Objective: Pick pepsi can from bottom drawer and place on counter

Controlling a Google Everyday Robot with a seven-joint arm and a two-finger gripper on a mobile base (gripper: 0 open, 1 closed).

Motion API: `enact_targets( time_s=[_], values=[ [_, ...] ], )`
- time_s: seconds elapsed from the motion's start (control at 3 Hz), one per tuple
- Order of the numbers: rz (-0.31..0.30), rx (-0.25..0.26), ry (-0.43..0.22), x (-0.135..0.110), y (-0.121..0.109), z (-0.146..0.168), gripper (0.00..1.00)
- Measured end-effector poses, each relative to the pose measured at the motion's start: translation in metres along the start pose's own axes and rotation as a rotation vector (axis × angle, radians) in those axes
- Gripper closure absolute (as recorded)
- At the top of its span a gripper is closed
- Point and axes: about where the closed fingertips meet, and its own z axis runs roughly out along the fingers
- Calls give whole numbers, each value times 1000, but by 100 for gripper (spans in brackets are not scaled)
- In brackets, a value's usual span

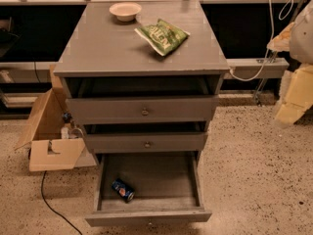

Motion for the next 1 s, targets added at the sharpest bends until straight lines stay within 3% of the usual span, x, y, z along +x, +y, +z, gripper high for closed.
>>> enact_targets(
  time_s=[0.33,0.67,1.0],
  values=[
    [0,0,0,0,0,0,0],
    [34,-38,-39,-1,13,24,0],
    [112,-115,-138,-12,44,76,0]
  ],
)
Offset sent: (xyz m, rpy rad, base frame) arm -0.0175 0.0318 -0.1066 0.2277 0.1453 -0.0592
